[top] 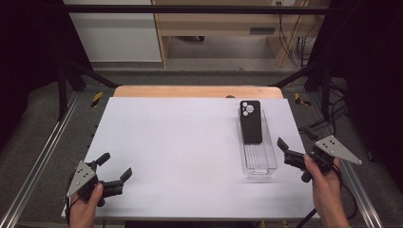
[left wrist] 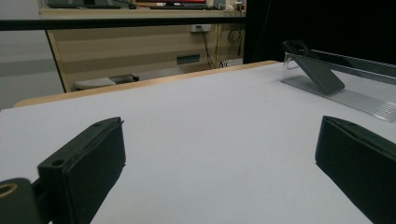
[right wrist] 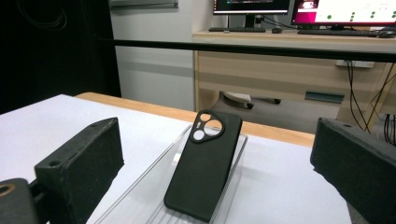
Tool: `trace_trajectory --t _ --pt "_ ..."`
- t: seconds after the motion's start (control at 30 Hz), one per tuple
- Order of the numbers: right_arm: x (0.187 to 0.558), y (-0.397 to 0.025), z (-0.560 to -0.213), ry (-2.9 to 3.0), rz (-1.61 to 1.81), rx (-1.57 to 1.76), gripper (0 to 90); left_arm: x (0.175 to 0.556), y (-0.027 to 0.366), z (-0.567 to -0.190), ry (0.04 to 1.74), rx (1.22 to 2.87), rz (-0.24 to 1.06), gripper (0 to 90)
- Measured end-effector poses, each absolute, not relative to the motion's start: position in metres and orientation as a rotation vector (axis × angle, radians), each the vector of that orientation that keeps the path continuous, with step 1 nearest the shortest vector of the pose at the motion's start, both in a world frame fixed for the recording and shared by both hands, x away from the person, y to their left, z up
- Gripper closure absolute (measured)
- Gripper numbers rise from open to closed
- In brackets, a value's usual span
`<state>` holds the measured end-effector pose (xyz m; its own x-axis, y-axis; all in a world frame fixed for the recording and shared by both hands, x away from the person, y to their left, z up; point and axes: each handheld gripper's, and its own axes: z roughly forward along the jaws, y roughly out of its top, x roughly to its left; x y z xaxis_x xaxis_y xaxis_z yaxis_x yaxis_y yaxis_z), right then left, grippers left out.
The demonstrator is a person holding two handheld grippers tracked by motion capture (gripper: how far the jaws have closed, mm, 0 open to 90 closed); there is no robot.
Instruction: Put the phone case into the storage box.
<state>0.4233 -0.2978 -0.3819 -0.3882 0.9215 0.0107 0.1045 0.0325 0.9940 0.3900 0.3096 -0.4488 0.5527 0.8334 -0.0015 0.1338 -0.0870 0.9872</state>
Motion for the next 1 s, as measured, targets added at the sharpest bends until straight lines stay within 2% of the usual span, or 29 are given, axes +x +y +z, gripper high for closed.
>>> trace_trajectory --t 0.7,1.0 --pt "0.409 -0.292 -0.419 1.634 1.489 1.097 3.0 0.386 0.313 -0.448 0.827 1.560 0.699 2.0" --pt "0.406 -0.280 -0.423 1.673 1.516 1.071 3.2 0.385 0.314 -0.448 0.824 1.554 0.701 2.0"
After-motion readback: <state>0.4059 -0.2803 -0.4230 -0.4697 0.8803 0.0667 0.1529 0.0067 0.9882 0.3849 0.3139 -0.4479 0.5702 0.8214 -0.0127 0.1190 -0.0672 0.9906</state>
